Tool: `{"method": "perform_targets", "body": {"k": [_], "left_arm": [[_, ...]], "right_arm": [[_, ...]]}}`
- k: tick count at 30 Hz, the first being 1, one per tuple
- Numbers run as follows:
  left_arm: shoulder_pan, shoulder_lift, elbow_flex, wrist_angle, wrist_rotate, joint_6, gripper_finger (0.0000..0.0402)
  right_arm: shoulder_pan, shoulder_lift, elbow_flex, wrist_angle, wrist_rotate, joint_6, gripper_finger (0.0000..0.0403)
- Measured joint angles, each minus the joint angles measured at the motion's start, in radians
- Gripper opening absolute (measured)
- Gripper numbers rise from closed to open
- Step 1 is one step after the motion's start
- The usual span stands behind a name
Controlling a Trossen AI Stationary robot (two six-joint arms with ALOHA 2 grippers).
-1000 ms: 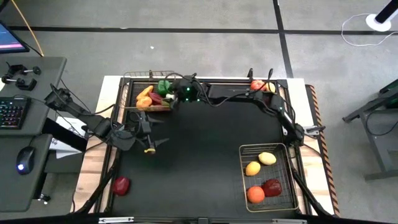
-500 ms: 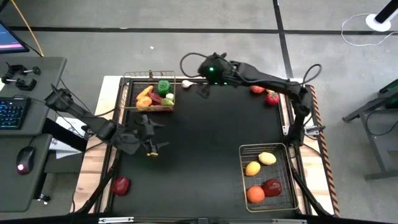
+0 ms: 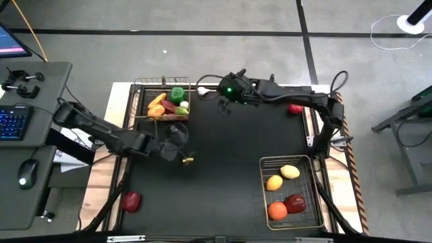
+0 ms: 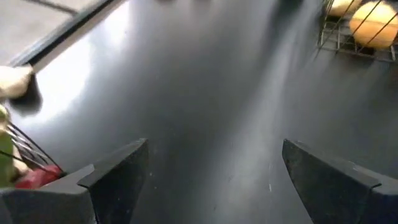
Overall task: Sort produce into baskets
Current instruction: Put the white garlic into the top wire basket
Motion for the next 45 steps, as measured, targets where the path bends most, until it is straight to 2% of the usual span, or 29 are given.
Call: {"method": "perform_targets", "body": {"k": [3,5,7,9,11,14,21,22,26,30,33,36,39,42,45], "left_arm": [[0.029,-0.002,0.0,-0.003,0.042,-0.004,0.0358],[0.04,-0.018,0.0,-0.004,0.052,0.002,0.0358],[0.049,-0.042,0.0,-0.004,0.053,0.015,0.0358],[0.054,-0.07,0.0,-0.006,0.053,0.031,0.0358],[0.056,-0.098,0.0,-0.003,0.052,0.036,0.0358],[0.056,-0.137,0.0,-0.014,0.052,0.039,0.0358],[0.041,-0.168,0.0,-0.085,0.051,0.03,0.0358],[0.036,-0.167,0.0,-0.098,0.052,0.02,0.0358],[0.025,-0.167,0.0,-0.135,0.052,-0.016,0.0358],[0.021,-0.167,0.0,-0.131,0.051,-0.018,0.0358],[0.021,-0.167,0.0,-0.131,0.044,-0.017,0.0358],[0.024,-0.167,0.0,-0.13,0.041,-0.017,0.0358],[0.024,-0.167,0.0,-0.129,0.04,-0.018,0.0358],[0.024,-0.167,0.0,-0.123,0.04,-0.018,0.0358],[0.024,-0.167,0.0,-0.11,0.04,-0.018,0.0358]], "right_arm": [[-0.066,0.028,-0.15,0.277,-0.038,0.097,0.0303],[-0.126,0.068,-0.216,0.418,-0.158,0.23,0.0303],[-0.186,0.125,-0.228,0.501,-0.278,0.387,0.0303],[-0.234,0.187,-0.193,0.518,-0.332,0.495,0.0303],[-0.266,0.257,-0.116,0.504,-0.35,0.538,0.0303],[-0.286,0.366,0.079,0.381,-0.392,0.52,0.0303],[-0.291,0.659,0.656,-0.092,-0.416,0.453,0.0303],[-0.294,0.683,0.663,-0.096,-0.417,0.461,0.0303],[-0.322,0.677,0.53,0.057,-0.469,0.596,0.0303],[-0.354,0.679,0.487,0.155,-0.502,0.719,0.0303],[-0.354,0.68,0.484,0.218,-0.518,0.76,0.0303],[-0.342,0.679,0.485,0.218,-0.479,0.768,0.0303],[-0.334,0.681,0.484,0.209,-0.492,0.739,0.03],[-0.332,0.681,0.484,0.19,-0.501,0.717,0.0275],[-0.332,0.681,0.484,0.188,-0.502,0.705,0.0209]]}}
